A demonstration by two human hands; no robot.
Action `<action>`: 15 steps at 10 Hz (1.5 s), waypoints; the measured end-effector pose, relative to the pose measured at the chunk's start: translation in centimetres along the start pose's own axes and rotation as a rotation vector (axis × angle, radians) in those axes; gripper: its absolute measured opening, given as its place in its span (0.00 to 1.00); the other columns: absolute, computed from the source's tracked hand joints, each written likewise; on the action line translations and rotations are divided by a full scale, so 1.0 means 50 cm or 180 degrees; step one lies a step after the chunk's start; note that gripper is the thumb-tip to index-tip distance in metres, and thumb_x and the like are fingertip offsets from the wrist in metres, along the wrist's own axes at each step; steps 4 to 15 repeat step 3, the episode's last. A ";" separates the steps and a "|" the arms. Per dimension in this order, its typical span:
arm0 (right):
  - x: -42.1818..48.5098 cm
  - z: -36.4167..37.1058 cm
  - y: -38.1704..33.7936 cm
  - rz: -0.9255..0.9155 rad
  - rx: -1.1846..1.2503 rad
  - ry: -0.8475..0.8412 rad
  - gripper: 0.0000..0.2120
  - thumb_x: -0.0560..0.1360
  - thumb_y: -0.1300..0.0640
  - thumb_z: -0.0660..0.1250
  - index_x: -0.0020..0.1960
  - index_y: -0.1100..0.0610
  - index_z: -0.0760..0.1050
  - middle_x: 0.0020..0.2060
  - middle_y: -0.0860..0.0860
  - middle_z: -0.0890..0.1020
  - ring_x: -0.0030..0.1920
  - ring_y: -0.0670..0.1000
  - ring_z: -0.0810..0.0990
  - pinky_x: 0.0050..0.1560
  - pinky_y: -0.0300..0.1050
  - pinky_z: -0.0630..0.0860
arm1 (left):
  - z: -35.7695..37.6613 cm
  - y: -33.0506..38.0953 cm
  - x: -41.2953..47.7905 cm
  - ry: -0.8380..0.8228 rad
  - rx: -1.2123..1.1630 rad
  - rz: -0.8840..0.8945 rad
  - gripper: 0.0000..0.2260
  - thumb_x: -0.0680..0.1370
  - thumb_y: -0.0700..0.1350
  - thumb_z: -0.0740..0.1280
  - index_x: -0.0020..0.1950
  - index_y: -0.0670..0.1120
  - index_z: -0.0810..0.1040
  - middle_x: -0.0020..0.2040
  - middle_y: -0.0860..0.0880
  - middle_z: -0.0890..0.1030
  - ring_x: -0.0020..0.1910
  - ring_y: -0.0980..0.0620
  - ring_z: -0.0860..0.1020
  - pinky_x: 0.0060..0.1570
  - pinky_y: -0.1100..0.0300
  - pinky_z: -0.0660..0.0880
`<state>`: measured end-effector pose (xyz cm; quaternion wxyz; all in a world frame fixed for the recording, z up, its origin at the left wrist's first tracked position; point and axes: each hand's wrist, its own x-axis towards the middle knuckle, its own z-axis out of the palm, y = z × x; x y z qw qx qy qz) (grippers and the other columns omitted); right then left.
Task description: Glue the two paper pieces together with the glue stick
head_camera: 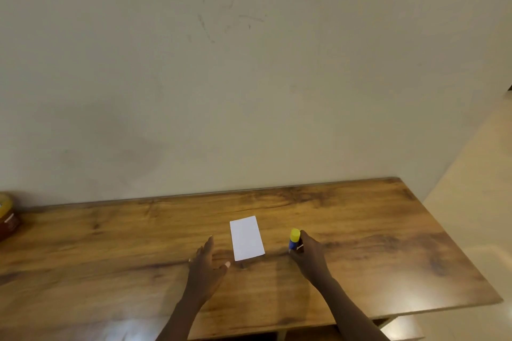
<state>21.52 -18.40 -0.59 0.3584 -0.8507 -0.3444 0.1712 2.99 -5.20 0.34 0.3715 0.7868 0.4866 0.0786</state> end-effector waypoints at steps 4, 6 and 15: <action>-0.001 -0.010 0.006 0.0042 -0.0099 -0.0153 0.22 0.68 0.74 0.62 0.60 0.62 0.67 0.51 0.63 0.78 0.48 0.58 0.77 0.42 0.48 0.72 | 0.010 0.018 0.005 0.0045 0.0495 0.0236 0.31 0.77 0.47 0.62 0.73 0.46 0.46 0.76 0.43 0.53 0.74 0.43 0.52 0.72 0.46 0.51; -0.001 -0.010 0.006 0.0042 -0.0099 -0.0153 0.22 0.68 0.74 0.62 0.60 0.62 0.67 0.51 0.63 0.78 0.48 0.58 0.77 0.42 0.48 0.72 | 0.010 0.018 0.005 0.0045 0.0495 0.0236 0.31 0.77 0.47 0.62 0.73 0.46 0.46 0.76 0.43 0.53 0.74 0.43 0.52 0.72 0.46 0.51; -0.001 -0.010 0.006 0.0042 -0.0099 -0.0153 0.22 0.68 0.74 0.62 0.60 0.62 0.67 0.51 0.63 0.78 0.48 0.58 0.77 0.42 0.48 0.72 | 0.010 0.018 0.005 0.0045 0.0495 0.0236 0.31 0.77 0.47 0.62 0.73 0.46 0.46 0.76 0.43 0.53 0.74 0.43 0.52 0.72 0.46 0.51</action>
